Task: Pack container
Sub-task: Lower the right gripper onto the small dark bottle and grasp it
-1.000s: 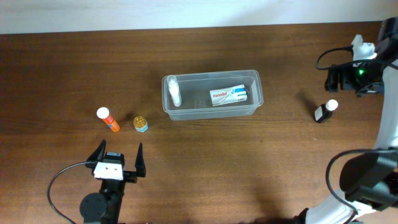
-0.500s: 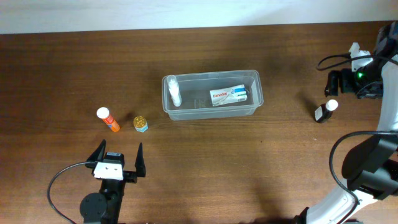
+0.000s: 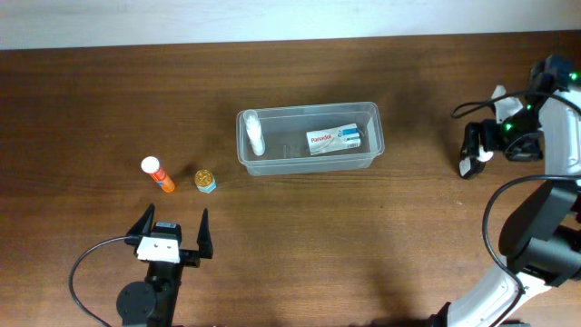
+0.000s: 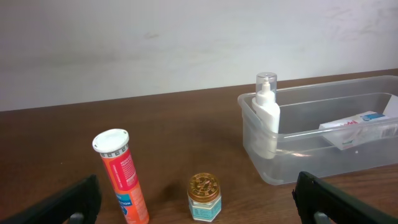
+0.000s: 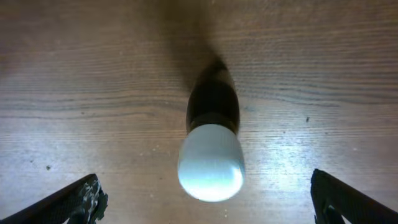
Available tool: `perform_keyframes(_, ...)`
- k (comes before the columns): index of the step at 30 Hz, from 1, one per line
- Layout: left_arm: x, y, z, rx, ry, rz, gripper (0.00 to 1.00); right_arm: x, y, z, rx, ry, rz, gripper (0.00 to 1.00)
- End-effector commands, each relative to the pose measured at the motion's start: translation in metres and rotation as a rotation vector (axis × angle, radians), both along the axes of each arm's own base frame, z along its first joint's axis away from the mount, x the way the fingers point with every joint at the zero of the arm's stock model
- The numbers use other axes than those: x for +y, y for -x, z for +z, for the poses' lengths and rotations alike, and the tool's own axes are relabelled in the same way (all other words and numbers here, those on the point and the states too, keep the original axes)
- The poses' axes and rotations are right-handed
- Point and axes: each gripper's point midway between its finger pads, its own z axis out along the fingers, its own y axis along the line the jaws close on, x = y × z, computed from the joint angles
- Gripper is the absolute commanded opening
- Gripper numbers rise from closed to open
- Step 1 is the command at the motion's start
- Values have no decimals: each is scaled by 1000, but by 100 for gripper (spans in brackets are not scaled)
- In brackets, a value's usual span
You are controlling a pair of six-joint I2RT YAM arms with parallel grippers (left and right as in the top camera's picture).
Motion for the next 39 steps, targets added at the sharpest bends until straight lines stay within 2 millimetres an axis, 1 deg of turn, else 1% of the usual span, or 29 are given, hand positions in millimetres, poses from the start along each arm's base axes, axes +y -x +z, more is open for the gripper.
perform_keyframes(1,-2,0,-1,-3,-11,-12,99,-1,4,-11,16,-5,4,99)
perform_keyframes(7,-2,0,-1,-3,-11,-12,99,-2,2,-12,6,1,21,100)
perform_keyframes(11,-2,0,-1,-3,-11,-13,99,-7,4,-13,21,31,26,100)
perform_keyframes(14,-2,0,-1,-3,-11,-13,99,-7,6,-15,29,31,26,99)
perform_keyframes(15,-2,0,-1,-3,-11,-12,100,-7,7,-16,32,30,26,97)
perform_keyframes(17,-2,0,-1,-3,-11,-13,99,-6,9,-20,37,27,26,96)
perform_keyframes(25,-2,0,-1,-3,-11,-13,99,-2,17,-43,57,18,31,97)
perform_keyframes(32,-2,0,-1,-3,-11,-13,99,-5,12,-45,36,28,30,96)
perform_keyframes(38,-2,0,-1,-3,-11,-13,99,-6,9,-45,21,35,30,80)
perform_keyframes(39,-2,0,-1,-3,-11,-13,99,-6,8,-45,21,36,30,76)
